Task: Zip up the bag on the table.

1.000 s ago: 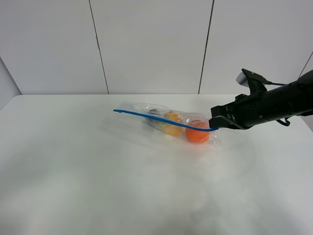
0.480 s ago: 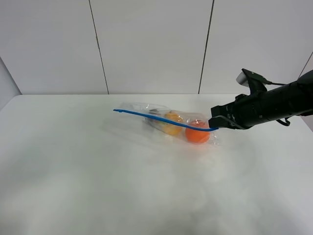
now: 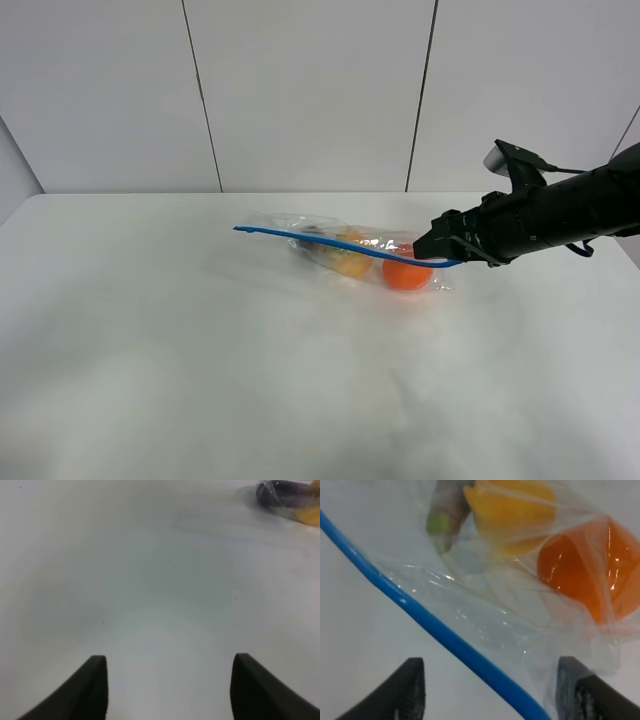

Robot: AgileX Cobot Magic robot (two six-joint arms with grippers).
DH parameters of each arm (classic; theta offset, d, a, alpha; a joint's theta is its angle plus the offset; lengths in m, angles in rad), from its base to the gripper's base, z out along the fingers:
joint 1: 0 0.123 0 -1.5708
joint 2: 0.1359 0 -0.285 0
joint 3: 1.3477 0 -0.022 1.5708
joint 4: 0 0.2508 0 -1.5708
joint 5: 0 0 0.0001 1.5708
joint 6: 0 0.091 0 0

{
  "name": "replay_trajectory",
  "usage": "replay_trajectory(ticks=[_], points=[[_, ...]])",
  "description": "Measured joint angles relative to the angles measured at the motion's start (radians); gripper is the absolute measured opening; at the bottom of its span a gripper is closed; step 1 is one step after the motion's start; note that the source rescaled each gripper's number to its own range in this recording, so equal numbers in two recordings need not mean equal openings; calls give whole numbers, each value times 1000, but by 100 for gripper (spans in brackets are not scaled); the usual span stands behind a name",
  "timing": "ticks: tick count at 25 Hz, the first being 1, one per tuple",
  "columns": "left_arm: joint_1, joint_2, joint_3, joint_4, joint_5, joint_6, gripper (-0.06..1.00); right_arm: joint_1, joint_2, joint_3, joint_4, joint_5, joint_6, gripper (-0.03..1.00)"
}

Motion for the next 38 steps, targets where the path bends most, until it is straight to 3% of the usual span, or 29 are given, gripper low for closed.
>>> replay_trajectory(ticks=[7, 11, 16, 24, 27, 38], points=[[0, 0, 0, -1, 0, 0, 72, 0, 0, 0, -5, -1, 0, 65], [0, 0, 0, -1, 0, 0, 72, 0, 0, 0, -85, -19, 3, 65], [0, 0, 0, -1, 0, 0, 72, 0, 0, 0, -264, -96, 95, 65], [0, 0, 0, -1, 0, 0, 72, -2, 0, 0, -664, -191, 438, 70], [0, 0, 0, -1, 0, 0, 72, -3, 0, 0, -766, -215, 548, 71], [0, 0, 0, -1, 0, 0, 72, -31, 0, 0, -804, -214, 607, 72]])
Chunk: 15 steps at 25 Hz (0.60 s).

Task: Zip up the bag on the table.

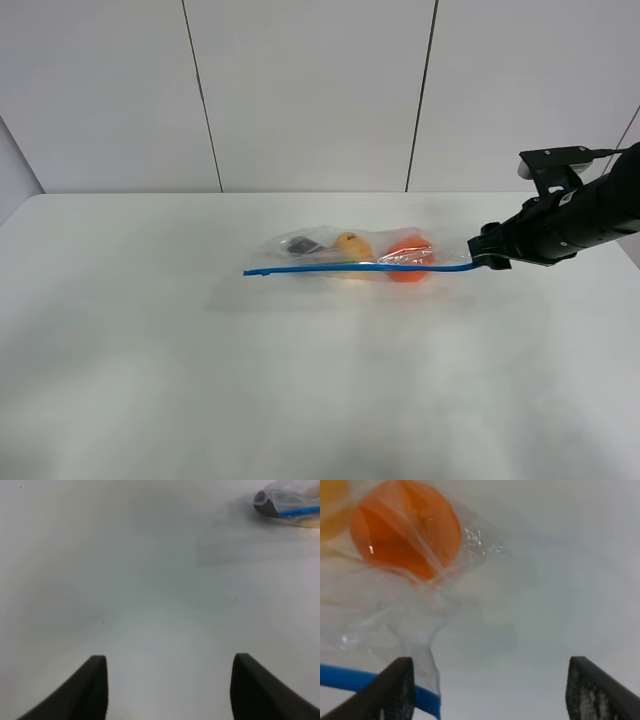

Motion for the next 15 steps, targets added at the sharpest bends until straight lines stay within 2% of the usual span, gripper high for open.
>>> replay_trajectory(ticks=[7, 15], points=[[0, 0, 0, 0, 0, 0, 72, -91, 0, 0, -7, 6, 5, 72], [0, 0, 0, 0, 0, 0, 72, -100, 0, 0, -14, 6, 5, 72]])
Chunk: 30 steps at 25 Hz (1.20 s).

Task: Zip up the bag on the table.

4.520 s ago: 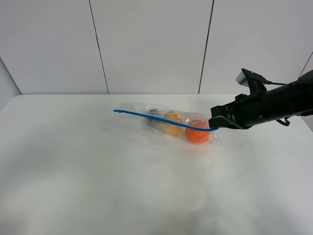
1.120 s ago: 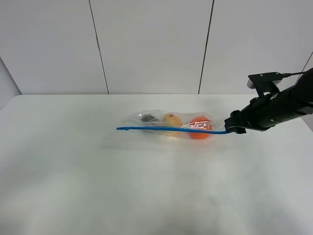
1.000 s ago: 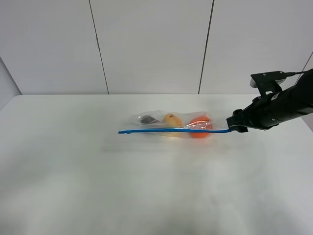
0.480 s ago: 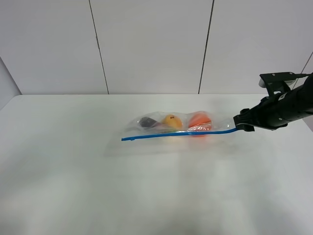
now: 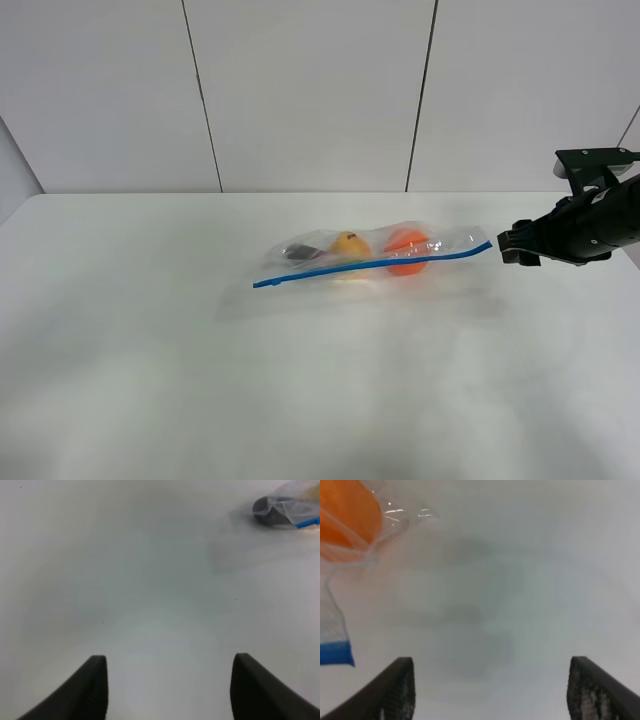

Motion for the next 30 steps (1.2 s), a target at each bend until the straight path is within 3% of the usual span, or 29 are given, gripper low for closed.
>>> replay_trajectory(ticks=[18, 25, 30], points=[[0, 0, 0, 0, 0, 0, 72, -3, 0, 0, -31, -60, 0, 80], [0, 0, 0, 0, 0, 0, 72, -83, -2, 0, -37, -52, -2, 80], [0, 0, 0, 0, 0, 0, 72, -93, -53, 0, -39, -35, -1, 80]])
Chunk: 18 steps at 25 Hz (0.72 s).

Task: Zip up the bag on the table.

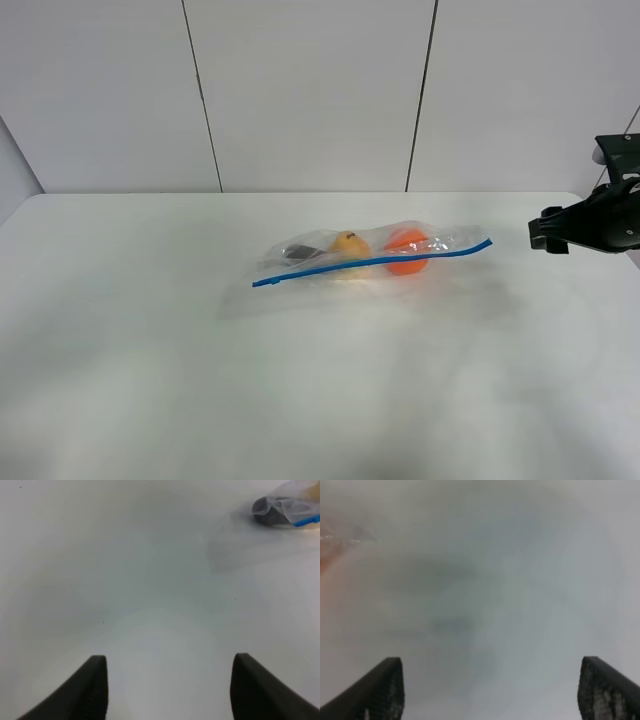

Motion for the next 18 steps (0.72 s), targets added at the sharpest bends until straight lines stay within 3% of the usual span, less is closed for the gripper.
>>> replay_trajectory(ticks=[14, 18], points=[[0, 0, 0, 0, 0, 0, 72, 0, -394, 0, 2, 97, 32, 80], [0, 0, 0, 0, 0, 0, 72, 0, -499, 0, 2, 178, 34, 80]])
